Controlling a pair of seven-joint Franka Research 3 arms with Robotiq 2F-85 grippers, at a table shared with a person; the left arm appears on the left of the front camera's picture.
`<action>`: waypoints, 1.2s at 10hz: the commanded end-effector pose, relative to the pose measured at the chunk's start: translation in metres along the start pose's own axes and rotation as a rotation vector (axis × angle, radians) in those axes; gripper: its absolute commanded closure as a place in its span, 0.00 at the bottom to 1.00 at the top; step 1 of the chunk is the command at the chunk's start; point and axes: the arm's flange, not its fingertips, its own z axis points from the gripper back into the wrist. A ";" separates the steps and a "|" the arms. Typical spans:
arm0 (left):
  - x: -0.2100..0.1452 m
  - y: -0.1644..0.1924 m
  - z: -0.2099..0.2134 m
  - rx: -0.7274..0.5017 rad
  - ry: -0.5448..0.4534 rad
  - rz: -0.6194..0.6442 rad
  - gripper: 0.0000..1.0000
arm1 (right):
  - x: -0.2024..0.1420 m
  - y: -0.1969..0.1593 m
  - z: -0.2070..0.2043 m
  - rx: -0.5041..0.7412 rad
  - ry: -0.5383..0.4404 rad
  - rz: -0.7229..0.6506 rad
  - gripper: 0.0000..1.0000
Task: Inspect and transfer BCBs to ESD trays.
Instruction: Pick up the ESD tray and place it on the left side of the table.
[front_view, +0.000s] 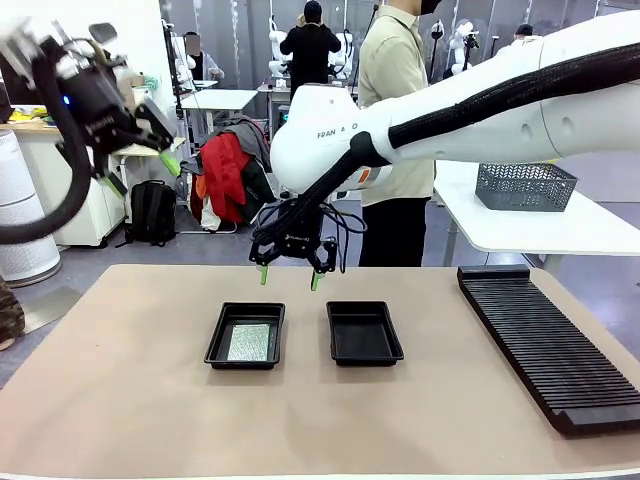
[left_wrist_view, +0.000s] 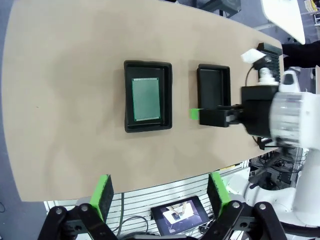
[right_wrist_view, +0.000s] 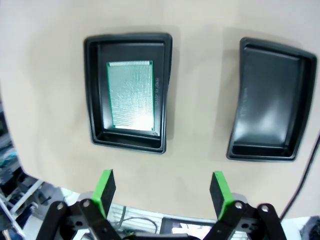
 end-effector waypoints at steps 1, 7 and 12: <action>-0.002 0.002 -0.036 -0.040 0.024 0.005 0.00 | -0.014 -0.027 0.008 0.099 0.006 -0.039 0.00; 0.015 0.002 -0.138 0.067 0.046 0.007 0.00 | -0.029 -0.088 0.004 0.349 0.007 -0.040 0.00; 0.040 0.011 -0.201 0.202 0.082 -0.029 0.00 | -0.032 -0.111 -0.012 0.454 0.027 -0.033 0.00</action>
